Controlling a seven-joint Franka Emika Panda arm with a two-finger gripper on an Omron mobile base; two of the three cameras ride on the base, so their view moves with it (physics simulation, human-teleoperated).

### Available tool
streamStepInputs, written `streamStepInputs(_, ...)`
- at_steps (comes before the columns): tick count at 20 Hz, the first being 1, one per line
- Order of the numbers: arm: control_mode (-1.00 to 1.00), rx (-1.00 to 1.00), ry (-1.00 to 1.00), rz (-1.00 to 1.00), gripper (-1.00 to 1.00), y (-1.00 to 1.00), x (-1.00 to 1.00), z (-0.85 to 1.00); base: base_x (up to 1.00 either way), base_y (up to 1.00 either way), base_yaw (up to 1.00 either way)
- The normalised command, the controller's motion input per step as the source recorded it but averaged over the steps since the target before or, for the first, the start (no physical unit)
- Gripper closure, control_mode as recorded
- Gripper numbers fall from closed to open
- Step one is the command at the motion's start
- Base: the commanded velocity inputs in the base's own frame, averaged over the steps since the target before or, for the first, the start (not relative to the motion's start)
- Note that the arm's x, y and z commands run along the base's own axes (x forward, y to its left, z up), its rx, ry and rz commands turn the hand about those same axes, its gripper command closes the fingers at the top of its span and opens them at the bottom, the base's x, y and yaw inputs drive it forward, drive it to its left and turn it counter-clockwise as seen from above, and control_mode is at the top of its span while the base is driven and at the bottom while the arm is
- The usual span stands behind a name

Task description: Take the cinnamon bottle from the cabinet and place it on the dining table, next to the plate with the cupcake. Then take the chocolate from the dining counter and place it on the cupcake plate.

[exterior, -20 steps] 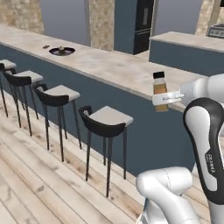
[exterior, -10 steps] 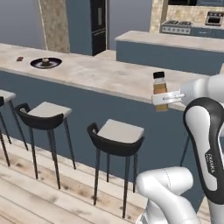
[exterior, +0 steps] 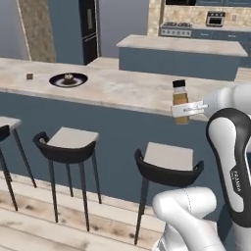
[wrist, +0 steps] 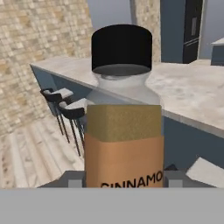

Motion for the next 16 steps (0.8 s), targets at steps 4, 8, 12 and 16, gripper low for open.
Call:
streamStepInputs(4, 1.0, 0.0, 0.0, 0.0, 1.0, 0.0, 0.0, 0.0, 0.16, 1.0, -0.27)
streamStepInputs(8, 1.0, 0.0, 0.0, 0.0, 1.0, 0.0, 0.0, 0.0, 0.19, 1.0, -0.3)
streamStepInputs(12, 1.0, 0.0, 0.0, 0.0, 1.0, 0.0, 0.0, 0.0, 0.14, 1.0, -0.32)
streamStepInputs(16, 1.0, 0.0, 0.0, 0.0, 1.0, 0.0, 0.0, 0.0, 0.07, 1.0, -0.34)
